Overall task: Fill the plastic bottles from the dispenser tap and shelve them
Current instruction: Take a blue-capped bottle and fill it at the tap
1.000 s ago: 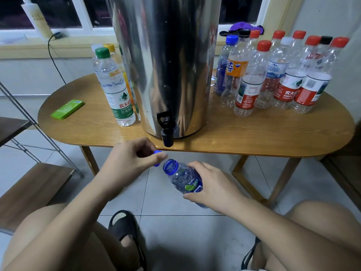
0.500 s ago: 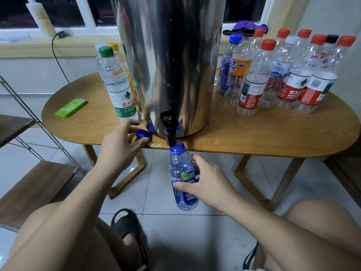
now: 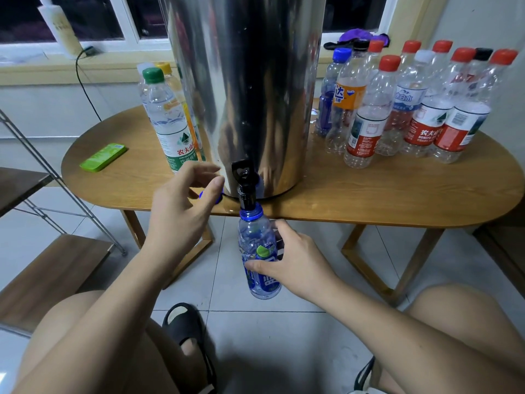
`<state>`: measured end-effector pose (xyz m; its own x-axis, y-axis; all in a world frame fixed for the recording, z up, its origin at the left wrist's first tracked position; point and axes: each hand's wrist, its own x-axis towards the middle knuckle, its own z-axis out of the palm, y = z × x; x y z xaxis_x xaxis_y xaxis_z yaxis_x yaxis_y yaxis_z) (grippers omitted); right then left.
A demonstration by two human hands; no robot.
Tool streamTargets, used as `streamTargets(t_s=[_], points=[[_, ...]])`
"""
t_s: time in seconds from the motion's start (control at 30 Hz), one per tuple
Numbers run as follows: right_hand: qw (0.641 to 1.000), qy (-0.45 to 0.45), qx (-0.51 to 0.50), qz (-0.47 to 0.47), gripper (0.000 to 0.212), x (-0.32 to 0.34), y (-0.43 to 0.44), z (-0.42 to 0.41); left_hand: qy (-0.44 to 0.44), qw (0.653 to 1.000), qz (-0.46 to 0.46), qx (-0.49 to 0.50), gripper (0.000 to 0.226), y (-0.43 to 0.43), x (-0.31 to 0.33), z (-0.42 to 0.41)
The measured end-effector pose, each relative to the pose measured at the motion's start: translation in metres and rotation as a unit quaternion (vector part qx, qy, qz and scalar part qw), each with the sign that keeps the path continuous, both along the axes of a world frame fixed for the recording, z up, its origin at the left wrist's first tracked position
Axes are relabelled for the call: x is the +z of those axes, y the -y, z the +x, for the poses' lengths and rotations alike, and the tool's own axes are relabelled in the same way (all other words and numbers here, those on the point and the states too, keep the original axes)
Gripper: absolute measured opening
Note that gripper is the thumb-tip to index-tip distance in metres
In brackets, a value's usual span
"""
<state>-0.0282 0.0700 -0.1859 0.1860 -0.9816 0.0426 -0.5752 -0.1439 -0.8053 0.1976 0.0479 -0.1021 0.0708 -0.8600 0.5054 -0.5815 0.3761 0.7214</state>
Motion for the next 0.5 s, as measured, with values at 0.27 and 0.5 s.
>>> streamTargets(t_s=[0.27,0.5], points=[[1.000,0.005,-0.005,-0.005,0.075,0.000,0.002,0.004,-0.028,0.992,0.012,-0.126,0.043,-0.003,0.008,-0.020],[1.000,0.003,0.003,-0.003,0.077,0.000,0.002,0.005,0.019,0.992,-0.009,-0.122,0.026,0.002,0.005,-0.017]])
